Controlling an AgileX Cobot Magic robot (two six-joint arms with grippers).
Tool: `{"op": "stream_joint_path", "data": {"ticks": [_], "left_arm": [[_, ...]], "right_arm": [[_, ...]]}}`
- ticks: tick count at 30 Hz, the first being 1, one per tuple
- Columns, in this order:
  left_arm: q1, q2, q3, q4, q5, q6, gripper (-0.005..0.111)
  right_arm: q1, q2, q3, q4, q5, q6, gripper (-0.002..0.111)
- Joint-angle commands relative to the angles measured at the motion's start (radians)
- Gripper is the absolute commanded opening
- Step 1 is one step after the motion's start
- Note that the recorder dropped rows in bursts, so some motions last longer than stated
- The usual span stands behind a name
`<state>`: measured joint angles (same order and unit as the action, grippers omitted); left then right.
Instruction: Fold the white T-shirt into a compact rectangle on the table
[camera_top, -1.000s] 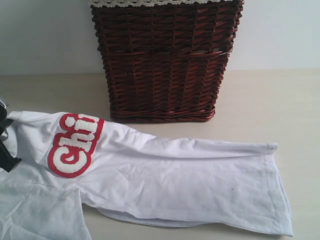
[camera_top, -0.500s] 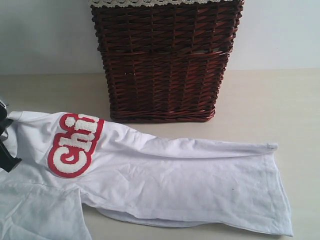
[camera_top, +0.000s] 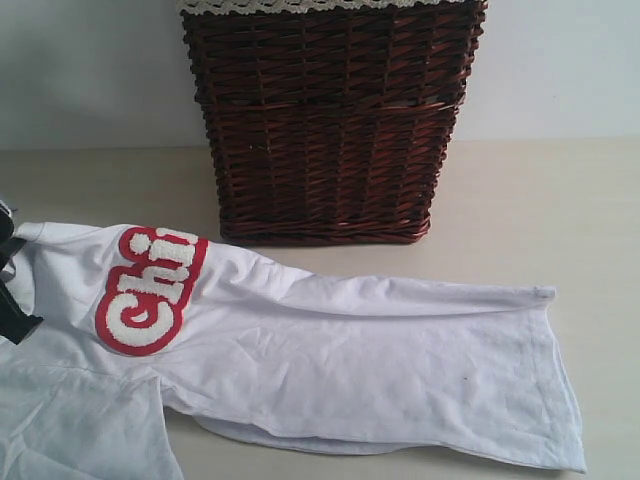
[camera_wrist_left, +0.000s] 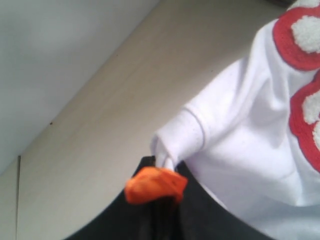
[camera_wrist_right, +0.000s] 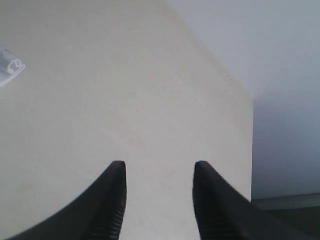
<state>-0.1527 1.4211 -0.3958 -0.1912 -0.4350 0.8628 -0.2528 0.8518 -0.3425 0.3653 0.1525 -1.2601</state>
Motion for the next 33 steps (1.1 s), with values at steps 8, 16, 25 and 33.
{"op": "stream_joint_path", "data": {"ticks": [8,16,25,33], "left_arm": [[0.001,-0.006,-0.001,-0.009,-0.006,-0.002,0.000],[0.001,-0.006,-0.001,-0.009,-0.022,-0.002,0.006],[0.003,0.007,-0.001,-0.009,-0.068,0.016,0.104],[0.003,0.011,-0.001,-0.130,-0.106,0.044,0.102]], "right_arm": [[0.001,-0.018,0.007,0.005,-0.001,0.010,0.043],[0.001,-0.018,0.007,0.005,-0.001,0.010,0.043],[0.001,-0.018,0.007,0.029,-0.001,0.010,0.043],[0.001,-0.018,0.007,0.029,-0.001,0.010,0.043]]}}
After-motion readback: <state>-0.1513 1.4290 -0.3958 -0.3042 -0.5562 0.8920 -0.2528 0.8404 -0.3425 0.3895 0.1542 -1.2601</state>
